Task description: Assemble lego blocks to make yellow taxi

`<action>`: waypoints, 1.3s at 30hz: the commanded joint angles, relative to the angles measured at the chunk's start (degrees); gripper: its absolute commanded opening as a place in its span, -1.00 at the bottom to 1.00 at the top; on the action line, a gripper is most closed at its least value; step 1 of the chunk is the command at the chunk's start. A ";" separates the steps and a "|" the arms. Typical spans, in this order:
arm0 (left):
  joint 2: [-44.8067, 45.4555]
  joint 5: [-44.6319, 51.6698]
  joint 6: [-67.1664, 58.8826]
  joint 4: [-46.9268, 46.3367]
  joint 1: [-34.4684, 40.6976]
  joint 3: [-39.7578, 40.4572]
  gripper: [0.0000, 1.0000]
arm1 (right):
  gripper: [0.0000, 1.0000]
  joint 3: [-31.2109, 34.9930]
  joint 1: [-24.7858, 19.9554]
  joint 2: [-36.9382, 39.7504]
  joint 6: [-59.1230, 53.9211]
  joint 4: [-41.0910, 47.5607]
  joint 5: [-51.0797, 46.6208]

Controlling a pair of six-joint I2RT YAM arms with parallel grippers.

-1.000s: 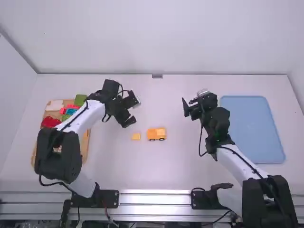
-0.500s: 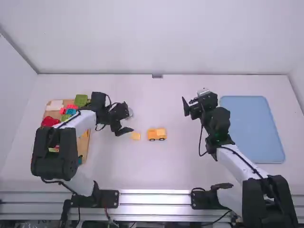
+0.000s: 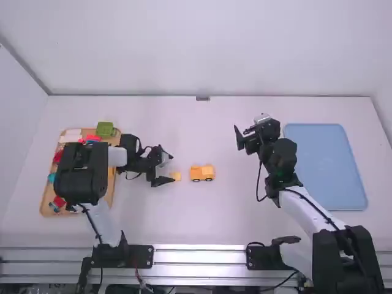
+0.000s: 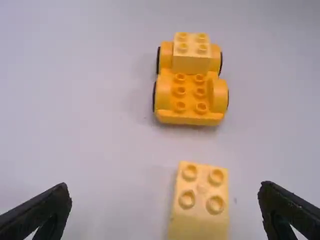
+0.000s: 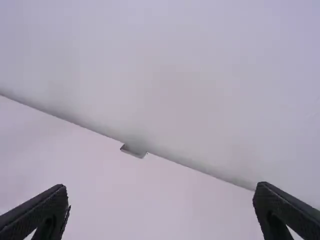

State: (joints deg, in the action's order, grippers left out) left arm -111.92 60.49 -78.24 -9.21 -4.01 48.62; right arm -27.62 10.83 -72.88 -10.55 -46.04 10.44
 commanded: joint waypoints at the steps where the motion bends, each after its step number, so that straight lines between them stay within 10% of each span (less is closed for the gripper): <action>1: -1.86 2.93 -3.87 -0.52 0.24 -0.33 0.96 | 0.96 0.37 0.02 0.98 0.24 -0.07 0.70; 22: -2.38 -5.81 9.46 18.03 3.30 -7.32 0.14 | 0.97 0.37 0.02 0.98 0.07 -0.04 0.70; 39: -2.21 -8.79 7.69 15.26 1.01 -7.30 0.17 | 0.97 0.37 0.02 0.98 0.07 -0.07 0.72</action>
State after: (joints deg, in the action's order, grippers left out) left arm -113.56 55.24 -70.30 7.25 -1.91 41.89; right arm -27.62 10.81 -72.88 -10.59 -45.89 11.25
